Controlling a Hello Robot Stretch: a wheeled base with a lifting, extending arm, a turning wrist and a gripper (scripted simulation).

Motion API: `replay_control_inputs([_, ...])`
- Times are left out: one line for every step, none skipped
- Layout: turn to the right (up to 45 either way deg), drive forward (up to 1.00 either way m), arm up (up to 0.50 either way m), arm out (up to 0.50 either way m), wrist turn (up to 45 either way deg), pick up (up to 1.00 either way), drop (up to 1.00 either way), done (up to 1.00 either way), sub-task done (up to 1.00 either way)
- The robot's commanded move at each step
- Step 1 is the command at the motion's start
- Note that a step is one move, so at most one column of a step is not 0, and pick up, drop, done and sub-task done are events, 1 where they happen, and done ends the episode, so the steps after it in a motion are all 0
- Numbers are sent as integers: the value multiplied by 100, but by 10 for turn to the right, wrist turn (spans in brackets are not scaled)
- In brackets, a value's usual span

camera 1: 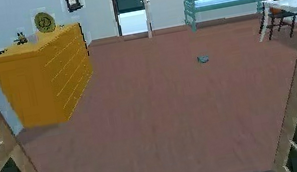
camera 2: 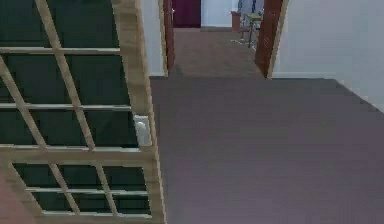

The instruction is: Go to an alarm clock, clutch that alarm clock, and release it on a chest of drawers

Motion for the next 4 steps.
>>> replay_control_inputs([0, 100, 0, 0, 0, 0, 0, 0, 0])
replay_control_inputs([0, 100, 0, 0, 0, 0, 0, 0, 0])
replay_control_inputs([30, 0, 0, 0, 0, 0, 0, 0, 0])
replay_control_inputs([0, 100, 0, 0, 0, 0, 0, 0, 0])
